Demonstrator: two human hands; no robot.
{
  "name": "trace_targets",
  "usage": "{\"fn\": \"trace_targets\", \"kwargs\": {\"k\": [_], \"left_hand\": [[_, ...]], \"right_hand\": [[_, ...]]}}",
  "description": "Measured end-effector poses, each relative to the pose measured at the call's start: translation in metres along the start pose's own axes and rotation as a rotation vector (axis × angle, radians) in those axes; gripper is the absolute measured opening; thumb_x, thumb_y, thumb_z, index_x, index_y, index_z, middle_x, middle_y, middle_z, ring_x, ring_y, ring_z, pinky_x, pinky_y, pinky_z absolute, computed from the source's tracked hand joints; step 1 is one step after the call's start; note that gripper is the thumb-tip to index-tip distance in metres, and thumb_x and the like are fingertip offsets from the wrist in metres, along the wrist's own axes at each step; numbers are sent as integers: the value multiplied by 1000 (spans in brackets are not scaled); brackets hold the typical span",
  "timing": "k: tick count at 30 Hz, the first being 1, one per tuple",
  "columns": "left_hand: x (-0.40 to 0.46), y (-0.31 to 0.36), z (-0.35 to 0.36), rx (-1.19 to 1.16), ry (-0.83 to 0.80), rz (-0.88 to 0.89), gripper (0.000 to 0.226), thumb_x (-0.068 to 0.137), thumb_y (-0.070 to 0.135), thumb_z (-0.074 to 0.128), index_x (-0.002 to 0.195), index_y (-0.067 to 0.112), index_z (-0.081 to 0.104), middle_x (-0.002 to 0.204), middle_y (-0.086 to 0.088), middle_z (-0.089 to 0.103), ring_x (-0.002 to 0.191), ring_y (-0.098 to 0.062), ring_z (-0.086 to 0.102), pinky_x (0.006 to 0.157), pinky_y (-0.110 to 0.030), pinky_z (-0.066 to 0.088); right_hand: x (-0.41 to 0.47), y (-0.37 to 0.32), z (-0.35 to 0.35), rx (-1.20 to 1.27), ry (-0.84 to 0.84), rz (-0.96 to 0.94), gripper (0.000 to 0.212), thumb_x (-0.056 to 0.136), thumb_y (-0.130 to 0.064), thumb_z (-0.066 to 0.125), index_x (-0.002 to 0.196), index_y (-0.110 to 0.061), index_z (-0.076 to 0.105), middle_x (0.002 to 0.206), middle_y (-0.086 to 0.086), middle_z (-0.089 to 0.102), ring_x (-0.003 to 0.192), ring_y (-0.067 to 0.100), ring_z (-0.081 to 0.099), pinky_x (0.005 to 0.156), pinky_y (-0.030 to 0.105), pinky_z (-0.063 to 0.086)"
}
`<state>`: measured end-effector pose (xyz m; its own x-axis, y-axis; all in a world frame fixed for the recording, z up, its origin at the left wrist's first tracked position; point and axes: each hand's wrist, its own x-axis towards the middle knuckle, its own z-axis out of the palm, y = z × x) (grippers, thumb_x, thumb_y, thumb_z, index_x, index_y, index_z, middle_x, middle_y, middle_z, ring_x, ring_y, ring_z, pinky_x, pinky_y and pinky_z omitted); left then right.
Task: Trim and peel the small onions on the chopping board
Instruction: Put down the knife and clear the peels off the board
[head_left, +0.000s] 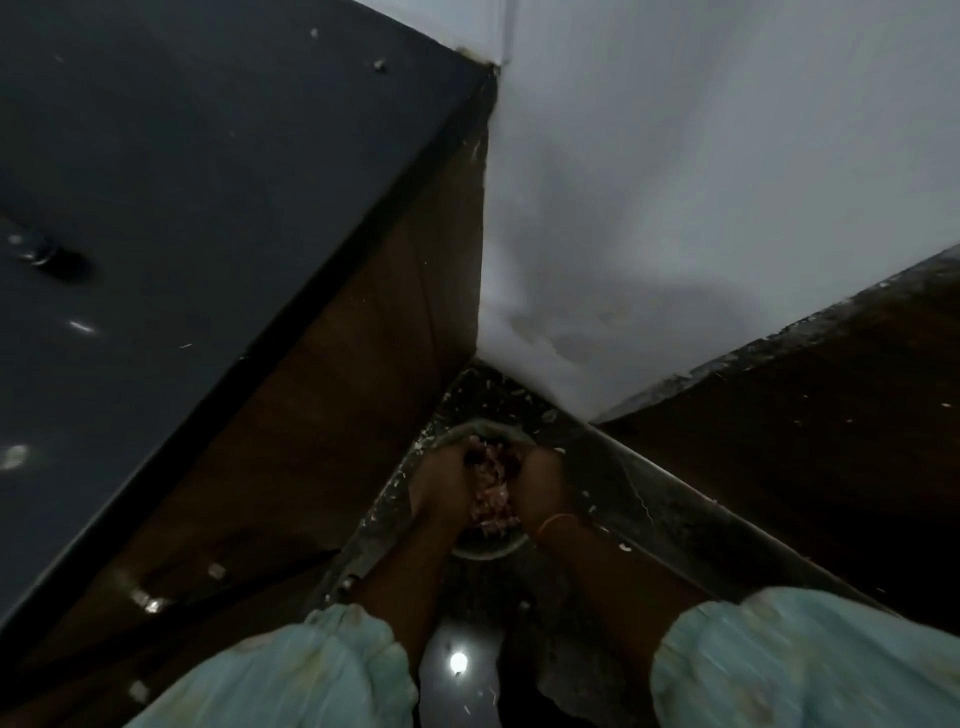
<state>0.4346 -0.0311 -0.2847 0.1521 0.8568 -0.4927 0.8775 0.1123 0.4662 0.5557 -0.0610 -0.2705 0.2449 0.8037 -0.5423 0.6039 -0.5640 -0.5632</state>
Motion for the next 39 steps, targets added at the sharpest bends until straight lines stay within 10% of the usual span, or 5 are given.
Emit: {"fn": "trace_targets", "kwargs": {"k": [5,11,15,24,39], "left_hand": [[4,-1,3,67,-18,-54,41,106,32,44,143,17,54,148,-11,53,136,-26,49,113,-30,31],[-13,20,-28,-199,118,3,27,100,32,57,112,15,73,116,-12,72,109,-30,65,94,-36,47],[-36,57,-63,-372,195,94,39,99,16,55,137,15,61,138,-10,62,128,-28,57,108,-35,43],[-123,95,-240,-714,658,320,33,103,33,56,72,24,64,62,13,62,62,0,61,58,-13,44],[-215,-259,-407,-320,1179,-409,47,88,18,72,133,16,62,152,-11,48,144,-32,37,118,-55,29]], "right_hand": [[-4,-13,-1,44,78,25,23,91,-13,58,110,-1,64,111,18,65,105,35,60,91,41,48],[-17,-26,-14,235,118,-50,35,88,-10,66,123,-3,64,124,18,64,117,28,57,106,28,37],[-40,-55,-47,433,389,-16,16,89,-9,63,104,-7,70,103,13,71,97,27,66,90,37,52],[-105,-215,-94,539,492,-390,24,96,-10,50,115,-20,61,108,-1,67,100,16,64,92,38,53],[-160,-465,85,22,-86,-1006,27,92,-9,60,118,-15,65,118,-4,64,107,6,58,94,17,45]]}}
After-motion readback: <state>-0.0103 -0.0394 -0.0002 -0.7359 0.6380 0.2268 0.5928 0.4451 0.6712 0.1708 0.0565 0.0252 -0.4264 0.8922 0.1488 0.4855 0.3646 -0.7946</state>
